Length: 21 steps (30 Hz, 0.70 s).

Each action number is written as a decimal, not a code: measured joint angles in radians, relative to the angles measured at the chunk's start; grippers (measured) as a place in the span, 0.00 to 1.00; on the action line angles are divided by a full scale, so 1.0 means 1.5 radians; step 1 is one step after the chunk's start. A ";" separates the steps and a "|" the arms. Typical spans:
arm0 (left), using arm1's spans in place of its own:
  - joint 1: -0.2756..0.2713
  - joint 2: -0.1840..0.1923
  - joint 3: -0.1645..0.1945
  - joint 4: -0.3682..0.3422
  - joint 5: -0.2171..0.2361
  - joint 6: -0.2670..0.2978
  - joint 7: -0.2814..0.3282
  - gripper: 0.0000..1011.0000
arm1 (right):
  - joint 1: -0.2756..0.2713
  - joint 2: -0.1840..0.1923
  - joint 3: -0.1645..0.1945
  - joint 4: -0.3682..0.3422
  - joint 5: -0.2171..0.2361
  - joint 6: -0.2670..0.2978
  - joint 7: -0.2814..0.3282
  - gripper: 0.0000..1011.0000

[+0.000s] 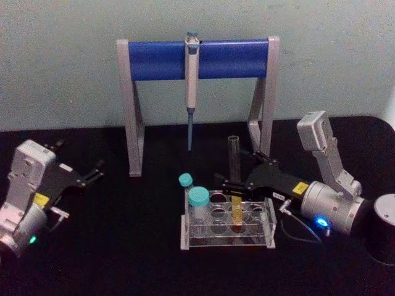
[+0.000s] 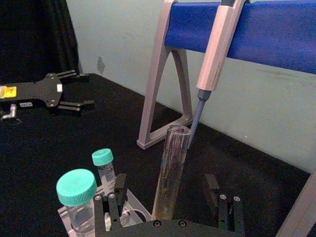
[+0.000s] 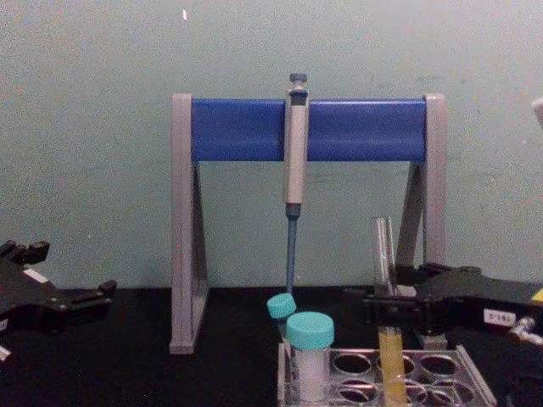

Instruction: Pick up the test tube from the test tube rack, shake it, then place it back into the test tube rack.

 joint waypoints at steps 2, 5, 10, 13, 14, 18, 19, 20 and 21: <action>0.000 0.000 0.000 0.000 0.000 0.000 0.000 1.00 | 0.001 -0.003 0.000 0.004 0.006 0.002 0.002 0.99; 0.000 0.000 0.000 0.000 0.000 0.000 0.000 1.00 | 0.002 -0.006 0.002 0.008 0.014 0.004 0.003 0.99; 0.000 0.000 0.000 0.000 0.000 0.000 0.000 1.00 | 0.004 -0.008 0.003 0.011 0.022 0.005 0.005 0.99; 0.000 0.000 0.000 0.000 0.000 0.000 0.000 1.00 | 0.004 -0.008 0.003 0.011 0.022 0.005 0.005 0.99; 0.000 0.000 0.000 0.000 0.000 0.000 0.000 1.00 | 0.004 -0.008 0.003 0.011 0.022 0.005 0.005 0.99; 0.000 0.000 0.000 0.000 0.000 0.000 0.000 1.00 | 0.004 -0.008 0.003 0.010 0.021 0.005 0.005 0.99; 0.000 0.000 0.000 0.000 0.000 0.000 0.000 1.00 | 0.004 -0.008 0.003 0.010 0.021 0.005 0.005 0.99; 0.000 0.000 0.000 0.000 0.000 0.000 0.000 1.00 | 0.004 -0.008 0.003 0.010 0.021 0.005 0.005 0.99; 0.000 0.000 0.000 0.000 0.000 0.000 0.000 1.00 | 0.004 -0.008 0.003 0.010 0.021 0.005 0.005 0.99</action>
